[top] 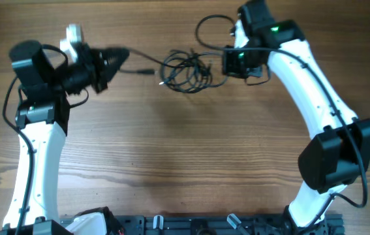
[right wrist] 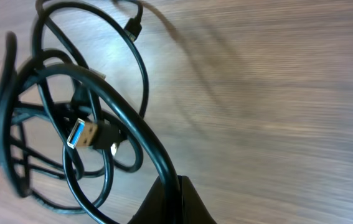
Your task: Untangle cables
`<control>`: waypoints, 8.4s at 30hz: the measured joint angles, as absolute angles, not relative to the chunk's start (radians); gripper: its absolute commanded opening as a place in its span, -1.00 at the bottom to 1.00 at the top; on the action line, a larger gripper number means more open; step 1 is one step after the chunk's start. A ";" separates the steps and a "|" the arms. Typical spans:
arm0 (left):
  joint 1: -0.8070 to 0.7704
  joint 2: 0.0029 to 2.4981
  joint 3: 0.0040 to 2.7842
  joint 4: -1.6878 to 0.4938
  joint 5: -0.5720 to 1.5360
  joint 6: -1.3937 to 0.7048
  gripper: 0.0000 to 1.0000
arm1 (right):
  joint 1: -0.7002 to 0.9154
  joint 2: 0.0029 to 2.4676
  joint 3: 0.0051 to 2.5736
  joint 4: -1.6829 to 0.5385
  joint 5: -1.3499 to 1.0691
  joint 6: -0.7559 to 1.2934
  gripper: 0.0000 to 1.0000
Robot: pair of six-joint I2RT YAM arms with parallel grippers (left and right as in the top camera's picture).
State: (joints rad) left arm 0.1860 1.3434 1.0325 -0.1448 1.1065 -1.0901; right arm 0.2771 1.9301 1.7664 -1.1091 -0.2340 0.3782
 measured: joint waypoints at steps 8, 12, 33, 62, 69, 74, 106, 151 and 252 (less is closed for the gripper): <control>0.168 1.345 1.027 -0.595 0.762 -0.746 -0.92 | 0.228 1.930 1.760 -1.119 -0.208 0.378 -0.91; 0.110 1.358 1.027 -0.643 0.710 -0.702 -0.92 | 0.227 1.930 1.760 -1.100 -0.242 0.350 0.03; -0.040 1.642 1.027 -0.695 0.534 -0.643 -0.92 | 0.481 1.972 1.781 -0.952 -0.430 0.487 0.09; -0.040 1.642 1.027 -0.773 0.494 -0.588 -0.92 | 0.592 2.245 1.781 -0.798 -0.342 0.613 -0.07; -0.040 1.642 1.027 -0.779 0.494 -0.588 -0.92 | 0.592 2.290 1.781 -0.803 -0.309 0.625 -0.07; -0.040 1.642 1.027 -0.778 0.494 -0.587 -0.92 | 0.587 2.290 1.781 -0.809 -0.276 0.623 -0.53; -0.040 1.551 1.190 -0.735 0.548 -0.368 -0.92 | -0.001 1.741 1.802 -0.989 -0.468 0.412 -0.91; -0.195 1.586 1.421 -0.826 0.415 -0.319 0.81 | -0.165 1.741 1.417 -1.050 -0.211 0.334 0.78; -0.027 1.314 1.660 -1.004 0.256 -0.485 -0.92 | 0.216 1.948 1.419 -0.829 -0.404 0.394 -0.53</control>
